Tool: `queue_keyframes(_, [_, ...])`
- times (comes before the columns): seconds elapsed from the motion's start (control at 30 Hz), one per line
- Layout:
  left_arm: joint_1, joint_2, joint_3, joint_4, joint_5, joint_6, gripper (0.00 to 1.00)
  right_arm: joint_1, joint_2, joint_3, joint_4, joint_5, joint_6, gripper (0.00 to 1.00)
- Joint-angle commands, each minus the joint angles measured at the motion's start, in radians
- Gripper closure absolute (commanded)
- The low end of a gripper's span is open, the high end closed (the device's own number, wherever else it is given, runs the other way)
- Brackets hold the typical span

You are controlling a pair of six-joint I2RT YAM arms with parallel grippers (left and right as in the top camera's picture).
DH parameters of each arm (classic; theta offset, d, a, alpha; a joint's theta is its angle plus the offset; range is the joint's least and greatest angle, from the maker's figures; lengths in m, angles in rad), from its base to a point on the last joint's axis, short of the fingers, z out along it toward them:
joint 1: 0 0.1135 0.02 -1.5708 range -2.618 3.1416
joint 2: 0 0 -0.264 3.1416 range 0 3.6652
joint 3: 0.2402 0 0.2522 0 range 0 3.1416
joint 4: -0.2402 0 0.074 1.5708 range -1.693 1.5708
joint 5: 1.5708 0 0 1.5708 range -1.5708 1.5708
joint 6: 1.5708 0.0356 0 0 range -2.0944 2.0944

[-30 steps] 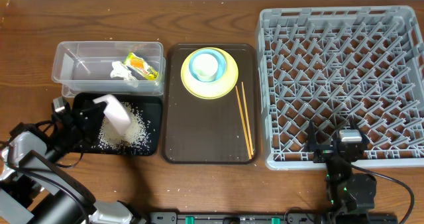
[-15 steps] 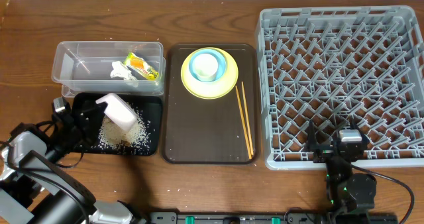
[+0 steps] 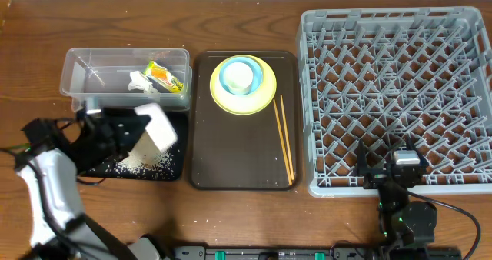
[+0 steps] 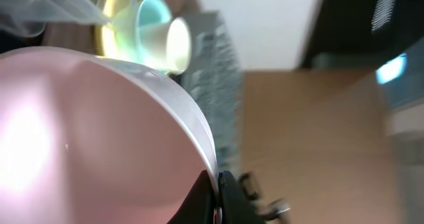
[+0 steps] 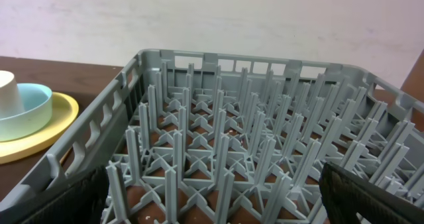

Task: Sort waste into correct bins and load items into the dishwasher rack
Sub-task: 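Carry the empty plate right and set it on the brown tray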

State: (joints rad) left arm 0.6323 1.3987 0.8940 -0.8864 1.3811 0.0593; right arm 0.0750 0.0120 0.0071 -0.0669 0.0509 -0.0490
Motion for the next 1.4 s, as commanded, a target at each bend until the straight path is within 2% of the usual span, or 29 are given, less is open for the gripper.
queue_keyframes(0.0, [-0.106,-0.085,0.027,0.032,-0.281,-0.095,0.94,-0.01,-0.006,-0.002,-0.003,-0.003,-0.012,0.01])
queue_keyframes(0.23, [-0.433,-0.195,0.027,0.133,-0.657,-0.267,0.94,-0.01,-0.006,-0.002,-0.003,-0.003,-0.012,0.01])
queue_keyframes(0.5, [-0.812,-0.163,0.026,0.184,-1.064,-0.372,0.94,-0.01,-0.006,-0.002,-0.003,-0.003,-0.012,0.01])
queue_keyframes(0.57, [-0.886,-0.138,0.026,0.19,-1.118,-0.383,0.94,-0.01,-0.006,-0.002,-0.004,-0.003,-0.012,0.01])
queue_keyframes(0.87, [-1.079,0.033,0.026,0.248,-1.136,-0.384,0.94,-0.01,-0.006,-0.002,-0.004,-0.003,-0.012,0.01])
queue_keyframes(1.1, [-1.101,0.129,0.026,0.304,-1.14,-0.384,0.94,-0.01,-0.003,-0.002,-0.003,-0.003,-0.012,0.01])
queue_keyframes(1.37, [-1.101,0.145,0.023,0.306,-1.139,-0.384,0.94,-0.01,-0.003,-0.002,-0.004,-0.003,-0.012,0.01])
